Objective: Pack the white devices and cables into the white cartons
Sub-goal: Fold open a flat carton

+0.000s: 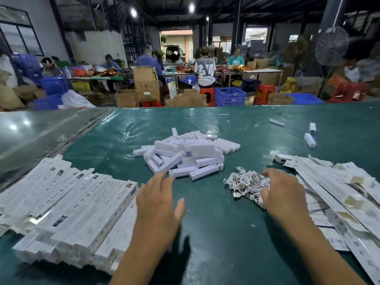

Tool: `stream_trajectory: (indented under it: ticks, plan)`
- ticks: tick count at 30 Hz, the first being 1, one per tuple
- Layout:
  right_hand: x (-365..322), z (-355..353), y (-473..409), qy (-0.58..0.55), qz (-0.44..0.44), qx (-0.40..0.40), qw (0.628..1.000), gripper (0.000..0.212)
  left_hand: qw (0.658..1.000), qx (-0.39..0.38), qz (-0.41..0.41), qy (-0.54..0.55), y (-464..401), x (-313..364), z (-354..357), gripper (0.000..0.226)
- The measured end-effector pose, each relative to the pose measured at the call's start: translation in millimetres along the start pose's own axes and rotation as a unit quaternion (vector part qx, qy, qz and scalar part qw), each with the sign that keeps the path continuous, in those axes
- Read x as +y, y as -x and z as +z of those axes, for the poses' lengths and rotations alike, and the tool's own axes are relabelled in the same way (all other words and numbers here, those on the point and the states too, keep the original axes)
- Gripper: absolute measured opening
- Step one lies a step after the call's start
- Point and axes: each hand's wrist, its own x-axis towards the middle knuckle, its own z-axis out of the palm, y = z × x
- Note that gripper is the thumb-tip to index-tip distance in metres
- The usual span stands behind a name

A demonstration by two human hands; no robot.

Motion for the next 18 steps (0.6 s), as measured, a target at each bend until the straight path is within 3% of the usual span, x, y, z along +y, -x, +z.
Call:
stream_trajectory:
  ticks: [3,6,8,14,18]
  plan:
    - [21.6,-9.4,-6.8,0.121,0.057,-0.064,0.989,0.051,0.990,-0.032,0.137,0.024,19.9,31.2,33.0,0.047]
    - [27.7,-11.0,-4.6,0.171,0.074,-0.104,0.977,0.026,0.977,-0.061,0.190,0.068,28.5,39.0,51.7,0.037]
    - [28.1,-8.4,-3.4,0.196,0.079,-0.116,0.970,0.014,0.974,-0.075,0.186,0.103,28.9,37.1,57.2,0.033]
    - [27.4,-9.9,-6.8,0.165,0.108,-0.087,0.976,0.014,0.974,-0.033,0.172,0.144,23.1,28.1,54.6,0.020]
    - [26.1,-11.8,-12.1,0.073,0.093,0.016,0.993,0.013,0.973,-0.036,0.171,0.148,22.6,29.0,54.0,0.013]
